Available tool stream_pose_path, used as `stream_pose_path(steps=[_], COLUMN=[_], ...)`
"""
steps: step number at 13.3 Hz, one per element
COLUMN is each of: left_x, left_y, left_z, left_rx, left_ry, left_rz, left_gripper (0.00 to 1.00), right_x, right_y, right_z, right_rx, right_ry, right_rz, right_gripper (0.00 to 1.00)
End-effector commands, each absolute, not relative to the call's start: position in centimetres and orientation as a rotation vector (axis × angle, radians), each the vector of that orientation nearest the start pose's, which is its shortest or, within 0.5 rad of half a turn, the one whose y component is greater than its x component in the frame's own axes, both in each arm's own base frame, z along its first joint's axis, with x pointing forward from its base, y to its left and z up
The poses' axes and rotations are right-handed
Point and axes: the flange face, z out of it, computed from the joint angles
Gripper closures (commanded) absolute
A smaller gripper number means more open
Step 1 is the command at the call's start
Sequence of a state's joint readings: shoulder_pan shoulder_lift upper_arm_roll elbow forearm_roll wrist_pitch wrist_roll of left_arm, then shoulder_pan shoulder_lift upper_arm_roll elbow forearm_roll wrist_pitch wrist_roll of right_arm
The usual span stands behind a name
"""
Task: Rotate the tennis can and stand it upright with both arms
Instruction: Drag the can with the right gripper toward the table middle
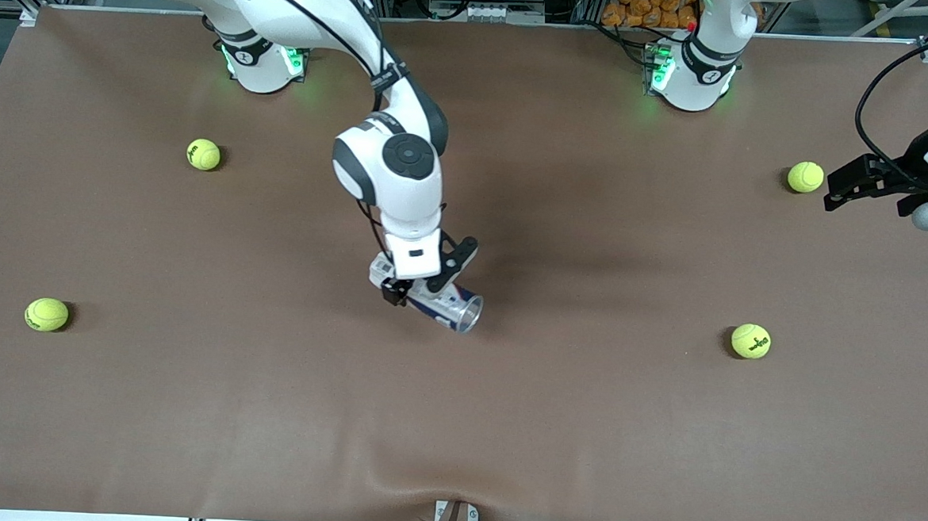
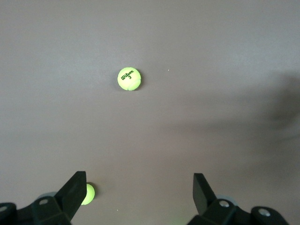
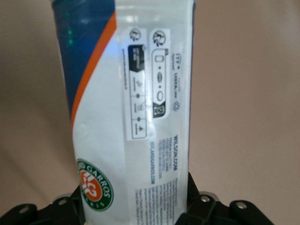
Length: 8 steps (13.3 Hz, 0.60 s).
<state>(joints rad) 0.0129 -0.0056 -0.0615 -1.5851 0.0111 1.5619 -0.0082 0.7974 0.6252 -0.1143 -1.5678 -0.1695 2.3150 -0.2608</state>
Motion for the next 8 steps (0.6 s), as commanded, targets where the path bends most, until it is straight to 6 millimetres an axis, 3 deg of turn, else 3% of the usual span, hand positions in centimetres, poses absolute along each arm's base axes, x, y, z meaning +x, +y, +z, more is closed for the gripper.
stream_pose_path(steps=[1, 5, 8], left_x=[55.2, 55.2, 55.2], left_y=[-2.3, -2.5, -2.5], left_z=[62.1, 62.0, 62.0], left_rx=[-3.129, -3.141, -3.141], left_ry=[0.094, 0.094, 0.094], left_rz=[0.029, 0.031, 0.031], left_gripper=[0.00, 0.00, 0.00], right_x=[53.8, 52.7, 51.1], right_y=[48.4, 50.1, 51.3], right_z=[28.0, 25.8, 24.2], right_rx=[-2.765, -2.545, -2.476], right_ry=[-1.852, -2.153, -2.244], right_rz=[-0.284, -0.286, -0.244], right_gripper=[0.22, 0.21, 0.20])
